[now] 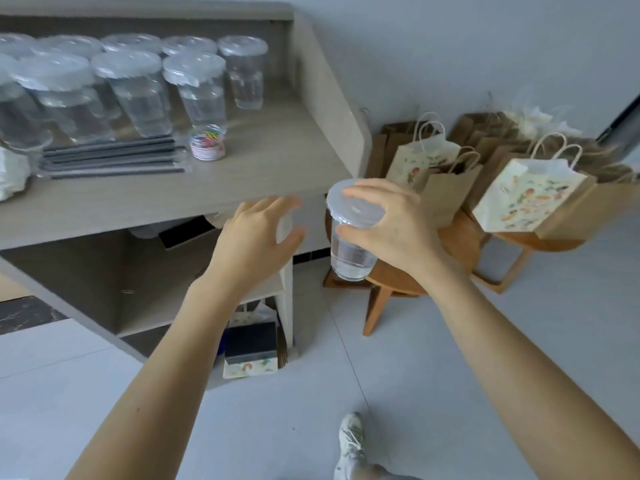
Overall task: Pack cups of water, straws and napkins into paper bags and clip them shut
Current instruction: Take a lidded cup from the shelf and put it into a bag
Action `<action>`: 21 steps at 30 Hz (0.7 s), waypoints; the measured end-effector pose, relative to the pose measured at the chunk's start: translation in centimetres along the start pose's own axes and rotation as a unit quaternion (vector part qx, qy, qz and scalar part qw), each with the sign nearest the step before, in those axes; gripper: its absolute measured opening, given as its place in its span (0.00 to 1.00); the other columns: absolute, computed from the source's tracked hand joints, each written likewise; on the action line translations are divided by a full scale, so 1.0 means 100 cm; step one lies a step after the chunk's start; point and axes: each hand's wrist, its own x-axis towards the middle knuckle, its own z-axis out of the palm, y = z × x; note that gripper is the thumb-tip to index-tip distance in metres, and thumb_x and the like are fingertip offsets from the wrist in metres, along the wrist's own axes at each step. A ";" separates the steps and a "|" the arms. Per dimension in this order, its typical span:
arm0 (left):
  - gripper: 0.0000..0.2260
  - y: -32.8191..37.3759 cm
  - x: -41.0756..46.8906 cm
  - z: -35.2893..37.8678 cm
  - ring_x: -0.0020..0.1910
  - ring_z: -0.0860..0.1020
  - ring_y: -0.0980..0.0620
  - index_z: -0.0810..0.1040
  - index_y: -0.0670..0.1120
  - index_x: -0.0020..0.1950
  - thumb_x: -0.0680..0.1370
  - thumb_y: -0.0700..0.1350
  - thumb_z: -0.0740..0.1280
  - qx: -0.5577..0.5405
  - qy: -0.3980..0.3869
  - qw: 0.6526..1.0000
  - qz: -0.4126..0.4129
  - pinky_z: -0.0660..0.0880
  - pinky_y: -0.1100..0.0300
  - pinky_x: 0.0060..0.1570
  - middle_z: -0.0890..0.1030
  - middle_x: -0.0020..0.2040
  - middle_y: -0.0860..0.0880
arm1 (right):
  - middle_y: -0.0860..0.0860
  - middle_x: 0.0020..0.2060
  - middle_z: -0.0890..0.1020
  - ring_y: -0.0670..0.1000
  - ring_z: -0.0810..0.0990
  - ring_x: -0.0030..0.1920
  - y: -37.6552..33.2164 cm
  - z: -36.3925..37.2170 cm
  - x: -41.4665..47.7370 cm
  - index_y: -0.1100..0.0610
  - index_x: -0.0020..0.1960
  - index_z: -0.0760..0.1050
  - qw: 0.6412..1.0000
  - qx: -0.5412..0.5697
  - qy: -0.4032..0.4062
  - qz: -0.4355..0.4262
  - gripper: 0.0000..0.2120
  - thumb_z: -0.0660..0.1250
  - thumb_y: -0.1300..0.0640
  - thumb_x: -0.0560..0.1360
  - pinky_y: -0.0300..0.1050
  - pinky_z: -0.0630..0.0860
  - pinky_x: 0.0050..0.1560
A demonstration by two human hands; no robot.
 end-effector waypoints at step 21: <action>0.16 0.277 0.103 0.250 0.61 0.72 0.47 0.73 0.51 0.65 0.78 0.49 0.63 -0.067 -0.085 0.993 0.050 0.72 0.49 0.58 0.78 0.60 0.52 | 0.48 0.56 0.79 0.57 0.74 0.56 0.325 -0.183 -0.066 0.54 0.55 0.80 0.993 -0.068 0.083 0.048 0.23 0.73 0.48 0.61 0.46 0.71 0.50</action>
